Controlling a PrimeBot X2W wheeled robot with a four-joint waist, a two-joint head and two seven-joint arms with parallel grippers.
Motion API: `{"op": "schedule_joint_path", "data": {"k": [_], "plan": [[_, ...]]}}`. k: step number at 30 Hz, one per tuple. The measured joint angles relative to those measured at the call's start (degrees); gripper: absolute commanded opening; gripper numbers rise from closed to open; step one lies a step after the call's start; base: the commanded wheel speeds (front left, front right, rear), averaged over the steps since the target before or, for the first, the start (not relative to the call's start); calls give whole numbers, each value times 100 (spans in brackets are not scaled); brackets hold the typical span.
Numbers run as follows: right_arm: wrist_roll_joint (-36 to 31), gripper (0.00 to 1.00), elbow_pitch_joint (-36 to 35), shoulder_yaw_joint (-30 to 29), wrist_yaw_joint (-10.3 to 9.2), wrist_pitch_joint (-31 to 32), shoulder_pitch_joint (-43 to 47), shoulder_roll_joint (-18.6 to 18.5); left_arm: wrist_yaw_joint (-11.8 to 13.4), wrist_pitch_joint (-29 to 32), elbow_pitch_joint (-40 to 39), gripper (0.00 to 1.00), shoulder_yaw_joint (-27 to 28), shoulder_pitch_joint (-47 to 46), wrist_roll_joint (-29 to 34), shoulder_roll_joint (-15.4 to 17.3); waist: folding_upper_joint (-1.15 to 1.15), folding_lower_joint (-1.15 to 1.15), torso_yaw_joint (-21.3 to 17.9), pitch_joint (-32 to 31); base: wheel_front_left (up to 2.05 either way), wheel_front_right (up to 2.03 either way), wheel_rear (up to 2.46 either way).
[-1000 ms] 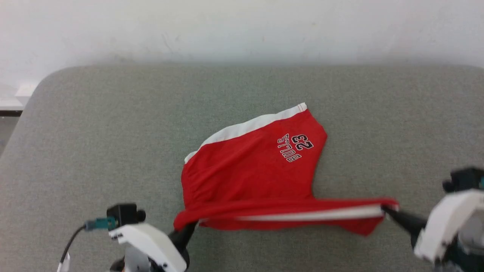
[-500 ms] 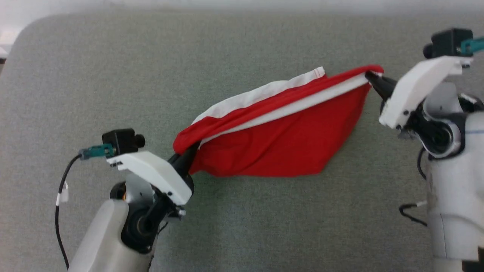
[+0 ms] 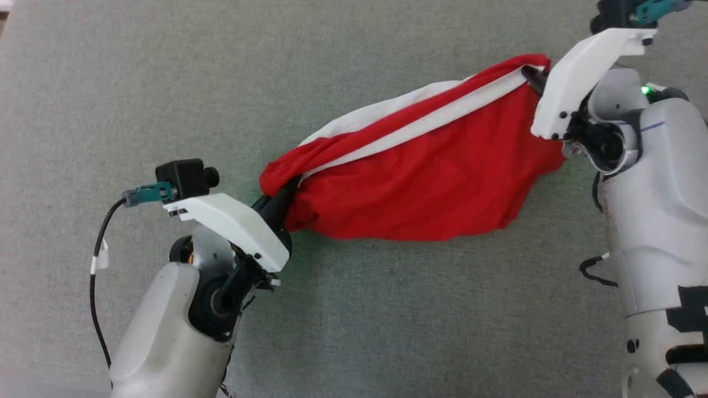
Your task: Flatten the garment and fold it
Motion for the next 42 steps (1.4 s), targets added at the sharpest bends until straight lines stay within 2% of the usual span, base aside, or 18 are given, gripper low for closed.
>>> {"op": "schedule_joint_path", "data": {"k": [2, 3, 4, 5, 6, 11, 16, 19, 21, 25, 28, 32, 42], "plan": [[-90, 0, 248, 80, 0, -48, -66, 0, -25, -25, 82, 0, -20, -36, 29, -11, 0, 0, 33, 65, 0, 0, 0], [-105, 29, 352, 130, 0, -77, -82, 0, -41, -26, 116, 0, -26, -59, 32, -16, 0, 0, 46, 89, 0, 0, 0], [-97, 100, 443, 180, 0, -89, -89, 0, -42, -34, 143, 20, -34, -86, 32, -26, 0, 0, 58, 104, 0, 0, 0], [-74, 100, 519, 215, 0, -142, -92, 2, -42, -52, 160, 90, -34, -103, 32, -44, 0, 0, 67, 108, 0, 0, 0], [-25, 100, 581, 253, 0, -201, -99, 3, -42, -77, 187, 100, -32, -110, 32, -62, 0, 0, 69, 102, 0, 0, 0], [380, 100, 678, 487, 0, -544, -219, 1, -37, -220, 224, 100, 53, -115, 29, -90, -1, -1, 53, -23, 0, 0, 0], [682, 100, 512, 692, 0, -1012, -209, -8, 69, -603, 36, 100, 325, -66, 111, 109, -1, -1, 15, -269, 0, 0, 0], [572, 100, 352, 1014, 0, -1107, -80, -153, 202, -981, -221, 100, 318, 82, 546, 277, -1, -1, -9, -466, 0, 0, 0], [305, 100, 288, 1266, 0, -1116, 95, -374, 375, -1340, -393, 100, 219, 240, 1070, 438, -1, -2, -26, -608, 0, 0, 0], [-185, 100, 309, 1458, 0, -676, 509, -751, 626, -2276, -654, 100, -116, 608, 2191, 672, -1, -2, -59, -882, 0, 0, 0], [-487, 100, 309, 1497, 0, -261, 723, -872, 687, -2755, -702, 100, -391, 840, 2684, 669, -1, -2, -62, -1045, 0, 0, 0], [-735, 100, 243, 1512, 1, 125, 896, -890, 769, -2994, -748, 100, -490, 1024, 2963, 530, -1, -2, 26, -1133, 0, 0, 0], [-1327, 100, 287, 1678, 0, 636, 934, -858, 693, -3050, -717, 100, -465, 1130, 3195, 203, -1, -1, 342, -846, 0, 0, 0]]}}
